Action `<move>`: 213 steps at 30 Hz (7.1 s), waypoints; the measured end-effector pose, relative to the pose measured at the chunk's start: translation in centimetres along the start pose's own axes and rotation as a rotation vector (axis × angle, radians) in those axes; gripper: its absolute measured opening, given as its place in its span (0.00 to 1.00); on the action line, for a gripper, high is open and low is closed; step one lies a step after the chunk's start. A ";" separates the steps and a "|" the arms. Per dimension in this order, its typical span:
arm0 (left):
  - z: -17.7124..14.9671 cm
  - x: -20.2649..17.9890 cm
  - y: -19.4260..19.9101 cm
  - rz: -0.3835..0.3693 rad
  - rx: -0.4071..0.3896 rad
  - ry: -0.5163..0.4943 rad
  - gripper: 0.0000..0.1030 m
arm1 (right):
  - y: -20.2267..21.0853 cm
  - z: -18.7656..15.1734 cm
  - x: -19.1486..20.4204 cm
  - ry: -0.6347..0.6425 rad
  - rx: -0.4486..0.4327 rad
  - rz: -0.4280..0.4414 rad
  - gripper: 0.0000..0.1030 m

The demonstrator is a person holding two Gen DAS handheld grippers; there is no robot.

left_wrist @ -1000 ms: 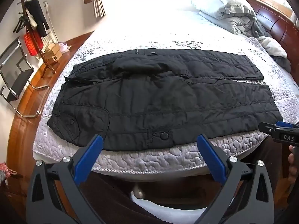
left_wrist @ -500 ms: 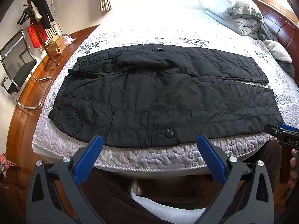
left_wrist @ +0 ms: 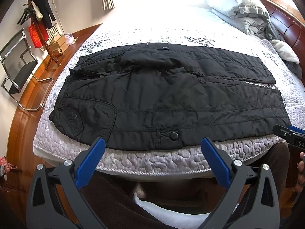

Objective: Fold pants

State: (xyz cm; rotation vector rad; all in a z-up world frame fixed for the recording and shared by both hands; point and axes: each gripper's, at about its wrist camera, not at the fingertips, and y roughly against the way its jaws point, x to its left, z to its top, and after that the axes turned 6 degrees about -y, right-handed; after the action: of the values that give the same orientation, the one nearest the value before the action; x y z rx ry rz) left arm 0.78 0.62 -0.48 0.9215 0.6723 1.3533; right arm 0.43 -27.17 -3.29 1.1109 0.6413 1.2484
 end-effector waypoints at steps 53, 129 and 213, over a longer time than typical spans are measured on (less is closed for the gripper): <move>0.8 -0.3 -1.8 0.003 0.041 -0.011 0.97 | -1.8 0.5 1.2 0.047 0.033 0.027 0.96; 35.5 -9.2 -34.5 -0.746 0.315 -0.687 0.21 | -19.7 32.8 8.8 0.867 -0.022 0.421 0.08; 1.8 -11.3 -5.4 -0.081 0.092 -0.089 0.86 | -4.5 1.0 -25.0 -0.573 0.023 0.177 0.59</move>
State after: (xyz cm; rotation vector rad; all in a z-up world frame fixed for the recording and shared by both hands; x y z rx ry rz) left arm 3.65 -10.69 -5.36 1.0111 0.7004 1.2105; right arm -3.14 -51.00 -11.43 1.4876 0.1248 0.9978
